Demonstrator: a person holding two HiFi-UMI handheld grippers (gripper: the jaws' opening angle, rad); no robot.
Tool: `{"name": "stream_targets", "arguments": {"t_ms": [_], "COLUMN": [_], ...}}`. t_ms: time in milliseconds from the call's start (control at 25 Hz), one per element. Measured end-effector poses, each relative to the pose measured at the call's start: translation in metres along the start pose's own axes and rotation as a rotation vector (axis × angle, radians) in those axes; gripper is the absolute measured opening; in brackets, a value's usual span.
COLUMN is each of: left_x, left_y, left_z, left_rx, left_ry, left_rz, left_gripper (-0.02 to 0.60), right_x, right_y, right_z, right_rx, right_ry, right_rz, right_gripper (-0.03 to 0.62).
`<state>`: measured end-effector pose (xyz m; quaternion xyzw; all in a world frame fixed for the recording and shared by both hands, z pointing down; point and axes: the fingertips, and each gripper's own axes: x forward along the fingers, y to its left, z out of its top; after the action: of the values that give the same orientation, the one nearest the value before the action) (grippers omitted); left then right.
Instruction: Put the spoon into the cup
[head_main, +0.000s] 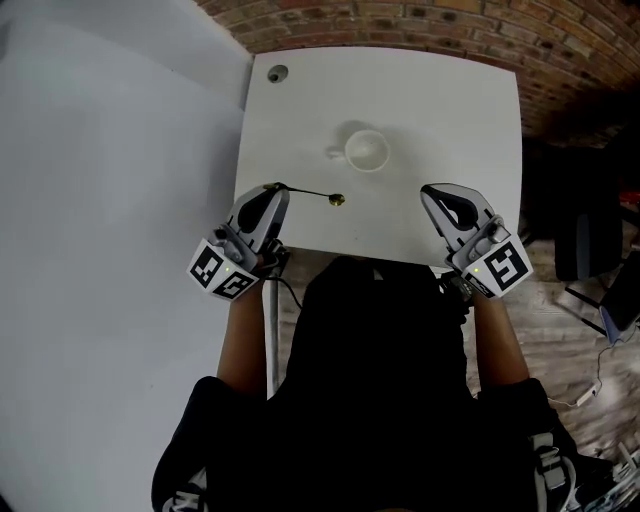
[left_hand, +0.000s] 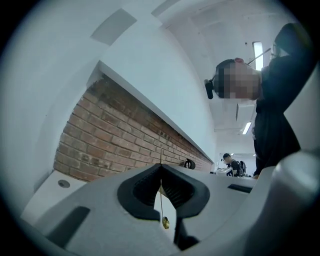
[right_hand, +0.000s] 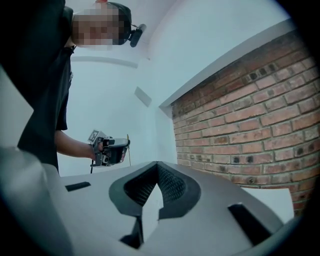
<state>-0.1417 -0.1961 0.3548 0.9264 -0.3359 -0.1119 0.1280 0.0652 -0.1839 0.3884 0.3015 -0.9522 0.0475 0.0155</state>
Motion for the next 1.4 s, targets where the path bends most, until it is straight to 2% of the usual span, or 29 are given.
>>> {"name": "stream_targets", "arguments": {"t_ms": [360, 560, 840, 1080, 1400], "left_x": [0.028, 0.052, 0.091, 0.110, 0.117], "left_y": [0.032, 0.061, 0.089, 0.105, 0.123], "left_z": [0.009, -0.003, -0.038, -0.073, -0.102], "left_rx": [-0.029, -0.070, -0.120, -0.099, -0.165], "left_ry": [-0.043, -0.022, 0.054, 0.137, 0.156], "left_rz": [0.075, 0.100, 0.054, 0.026, 0.021], "left_gripper": [0.018, 0.018, 0.018, 0.018, 0.018], "right_x": [0.019, 0.025, 0.020, 0.019, 0.028], "right_y": [-0.040, -0.056, -0.080, -0.092, -0.095], "right_z": [0.005, 0.004, -0.009, -0.021, -0.026], "right_rx": [-0.018, -0.010, 0.010, 0.059, 0.087], "right_ry": [-0.024, -0.023, 0.036, 0.046, 0.055], "right_rz": [0.027, 0.007, -0.044, -0.072, -0.079], "right_gripper": [0.006, 0.006, 0.006, 0.006, 0.006]}}
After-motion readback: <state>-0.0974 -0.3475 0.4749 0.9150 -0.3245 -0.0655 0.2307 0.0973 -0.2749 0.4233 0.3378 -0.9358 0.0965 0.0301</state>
